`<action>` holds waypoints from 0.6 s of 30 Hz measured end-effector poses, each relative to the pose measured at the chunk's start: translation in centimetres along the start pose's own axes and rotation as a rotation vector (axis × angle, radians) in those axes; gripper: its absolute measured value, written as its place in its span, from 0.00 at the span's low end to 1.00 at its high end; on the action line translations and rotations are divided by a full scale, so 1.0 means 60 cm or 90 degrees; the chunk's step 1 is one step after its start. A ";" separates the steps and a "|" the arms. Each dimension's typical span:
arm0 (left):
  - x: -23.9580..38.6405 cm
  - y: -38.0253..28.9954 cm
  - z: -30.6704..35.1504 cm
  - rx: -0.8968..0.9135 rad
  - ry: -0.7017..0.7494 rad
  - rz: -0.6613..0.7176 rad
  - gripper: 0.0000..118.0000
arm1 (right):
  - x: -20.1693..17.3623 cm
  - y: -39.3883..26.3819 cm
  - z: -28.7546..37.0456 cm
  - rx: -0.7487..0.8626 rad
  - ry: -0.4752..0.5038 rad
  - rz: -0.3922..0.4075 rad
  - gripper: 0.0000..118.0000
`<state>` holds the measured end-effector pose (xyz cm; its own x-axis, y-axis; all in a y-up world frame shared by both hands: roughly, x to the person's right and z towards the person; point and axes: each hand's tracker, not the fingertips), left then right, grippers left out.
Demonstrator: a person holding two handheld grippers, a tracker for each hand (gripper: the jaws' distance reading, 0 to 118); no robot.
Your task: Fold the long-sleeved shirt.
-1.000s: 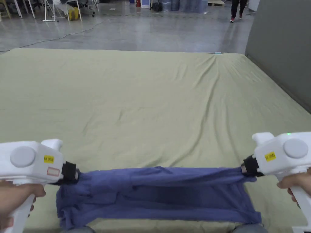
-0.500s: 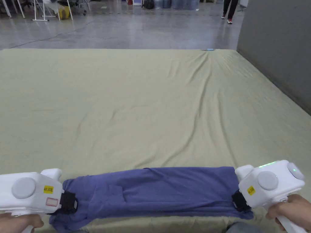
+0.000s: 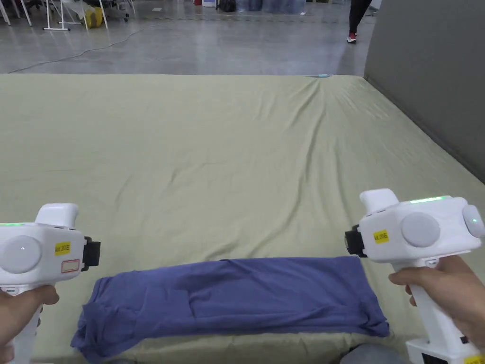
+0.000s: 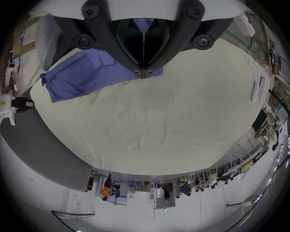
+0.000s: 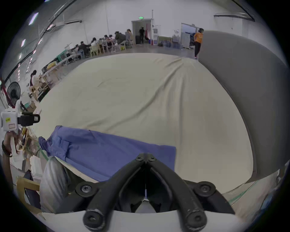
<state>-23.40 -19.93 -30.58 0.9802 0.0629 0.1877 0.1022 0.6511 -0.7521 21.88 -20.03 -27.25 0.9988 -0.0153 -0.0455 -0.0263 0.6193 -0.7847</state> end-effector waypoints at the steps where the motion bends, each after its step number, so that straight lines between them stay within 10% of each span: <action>1: 0.001 0.001 0.004 -0.004 -0.016 -0.002 0.00 | -0.006 0.003 -0.002 -0.002 0.000 0.004 0.00; 9: -0.117 -0.018 -0.021 -0.031 -0.211 0.198 0.00 | -0.032 -0.010 -0.009 -0.012 0.046 0.008 0.00; 10: -0.143 -0.026 -0.032 -0.041 -0.244 0.260 0.12 | -0.034 -0.013 -0.010 -0.013 0.049 0.011 0.00; 12: -0.186 -0.049 -0.070 -0.094 -0.271 0.337 0.91 | -0.039 -0.017 -0.012 -0.021 0.057 0.018 0.00; 18: -0.224 -0.121 -0.140 -0.144 -0.297 0.419 0.98 | -0.046 -0.019 -0.026 -0.030 0.068 0.017 0.00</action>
<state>-35.91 -31.84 -32.93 0.6864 0.7157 -0.1289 -0.3855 0.2079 -0.8990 19.08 -21.91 -27.18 0.9879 -0.0839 -0.1308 -0.0579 0.5826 -0.8107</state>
